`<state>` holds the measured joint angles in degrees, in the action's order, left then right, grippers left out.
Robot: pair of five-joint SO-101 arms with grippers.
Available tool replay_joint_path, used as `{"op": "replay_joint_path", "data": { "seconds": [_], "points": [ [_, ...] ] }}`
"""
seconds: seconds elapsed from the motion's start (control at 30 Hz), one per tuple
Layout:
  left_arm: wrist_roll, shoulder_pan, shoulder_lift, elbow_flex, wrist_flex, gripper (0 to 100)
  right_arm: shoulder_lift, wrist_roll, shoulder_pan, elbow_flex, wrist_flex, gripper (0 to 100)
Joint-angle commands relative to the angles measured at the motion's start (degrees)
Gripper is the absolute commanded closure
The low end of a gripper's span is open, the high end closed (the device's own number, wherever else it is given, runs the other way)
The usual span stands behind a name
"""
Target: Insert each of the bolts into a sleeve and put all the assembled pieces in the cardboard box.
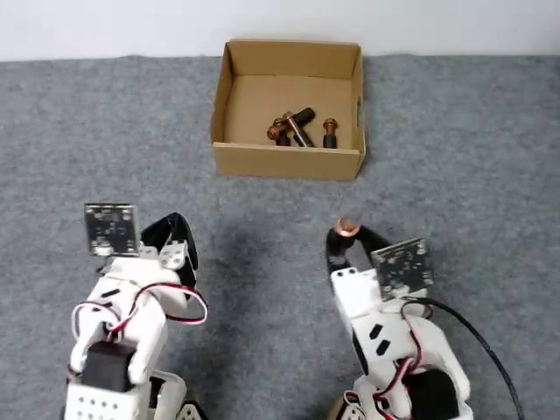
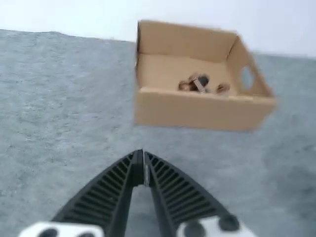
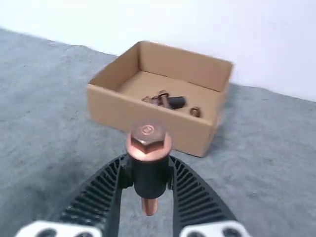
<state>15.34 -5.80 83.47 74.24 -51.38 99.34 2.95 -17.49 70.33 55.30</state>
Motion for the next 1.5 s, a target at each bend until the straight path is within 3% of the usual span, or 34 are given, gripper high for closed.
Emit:
{"op": "replay_joint_path", "data": {
  "seconds": [0.0,0.17,0.3,0.63,0.73,0.93,1.23,1.47],
  "points": [
    [-6.9,0.5,0.1,7.9,8.8,100,-7.6,-0.7,1.8,-9.4,-2.0,99.1],
    [-11.3,0.6,0.1,17.7,19.2,100,-23.7,-0.8,1.8,-20.5,-2.1,99.1],
    [-11.2,0.6,0.1,22.3,22.4,100,-34.0,-0.8,1.8,-27.3,-6.4,99.1],
    [-11.0,9.5,-0.4,22.5,20.7,100,-59.4,-0.8,1.8,-42.9,-18.5,99.1],
    [-10.6,9.5,-0.4,22.5,17.9,100,-68.4,-0.8,1.8,-50.3,-21.2,99.1],
    [-1.1,9.8,-0.2,22.5,15.6,100,-87.3,-0.8,1.8,-67.7,-21.7,99.1],
    [-0.4,9.8,-0.4,22.5,15.6,100,-112.8,-0.3,1.9,-85.9,-21.4,99.1],
    [-0.4,9.8,-0.4,22.5,14.5,100,-126.3,9.8,1.9,-89.9,-21.3,99.1]
  ]
}}
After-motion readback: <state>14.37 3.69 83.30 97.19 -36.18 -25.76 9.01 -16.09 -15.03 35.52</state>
